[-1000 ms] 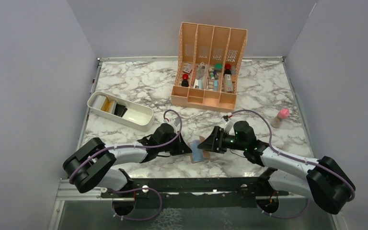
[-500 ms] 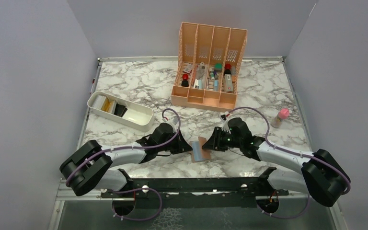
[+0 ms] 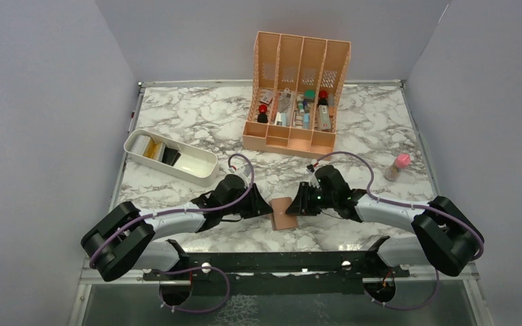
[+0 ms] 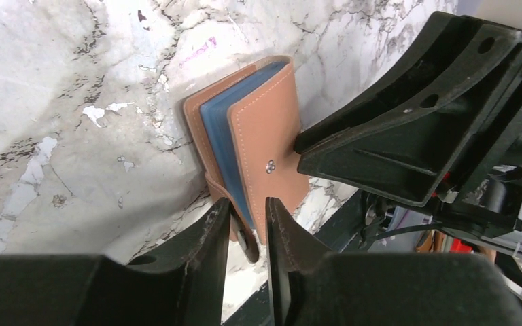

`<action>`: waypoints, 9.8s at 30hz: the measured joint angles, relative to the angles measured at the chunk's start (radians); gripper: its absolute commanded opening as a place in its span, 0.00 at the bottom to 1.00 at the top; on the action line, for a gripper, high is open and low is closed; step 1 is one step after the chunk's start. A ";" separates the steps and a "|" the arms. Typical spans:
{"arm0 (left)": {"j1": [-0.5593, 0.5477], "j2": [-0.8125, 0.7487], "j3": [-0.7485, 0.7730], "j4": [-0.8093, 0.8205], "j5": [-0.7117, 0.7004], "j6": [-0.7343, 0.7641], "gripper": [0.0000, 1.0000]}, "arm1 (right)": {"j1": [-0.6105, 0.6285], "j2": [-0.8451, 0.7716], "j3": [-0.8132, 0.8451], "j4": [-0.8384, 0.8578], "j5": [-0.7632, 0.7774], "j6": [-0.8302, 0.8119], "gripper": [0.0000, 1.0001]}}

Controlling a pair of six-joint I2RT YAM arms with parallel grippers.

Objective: Put the credit cards into the card holder
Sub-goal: Close the card holder at the center of the board.

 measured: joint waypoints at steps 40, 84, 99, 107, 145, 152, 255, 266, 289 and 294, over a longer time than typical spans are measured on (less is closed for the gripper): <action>0.000 -0.079 -0.002 -0.094 -0.040 0.041 0.46 | 0.058 0.033 0.059 -0.083 0.074 0.027 0.21; -0.007 0.001 -0.007 -0.049 -0.006 0.047 0.02 | 0.061 0.053 0.056 -0.039 0.069 0.069 0.19; -0.021 0.032 0.021 -0.031 -0.003 0.048 0.05 | 0.066 0.064 0.056 -0.019 0.069 0.075 0.19; -0.026 0.052 0.037 -0.028 -0.003 0.052 0.07 | 0.066 0.061 0.056 -0.021 0.074 0.074 0.24; -0.039 0.063 0.049 -0.027 -0.003 0.060 0.09 | 0.080 0.027 0.074 -0.015 0.021 0.047 0.27; -0.039 0.073 0.051 -0.027 -0.003 0.060 0.10 | 0.090 0.046 0.090 -0.012 0.017 0.044 0.25; -0.109 0.135 0.161 -0.146 -0.113 0.108 0.00 | 0.116 0.101 0.097 -0.079 0.167 0.243 0.01; -0.109 0.114 0.161 -0.154 -0.154 0.093 0.00 | 0.116 0.104 0.095 -0.074 0.162 0.243 0.01; -0.109 0.192 0.197 -0.118 -0.146 0.094 0.01 | 0.117 -0.038 0.211 -0.435 0.288 0.072 0.06; -0.109 0.192 0.197 -0.118 -0.146 0.094 0.01 | 0.117 -0.042 0.238 -0.440 0.287 0.027 0.03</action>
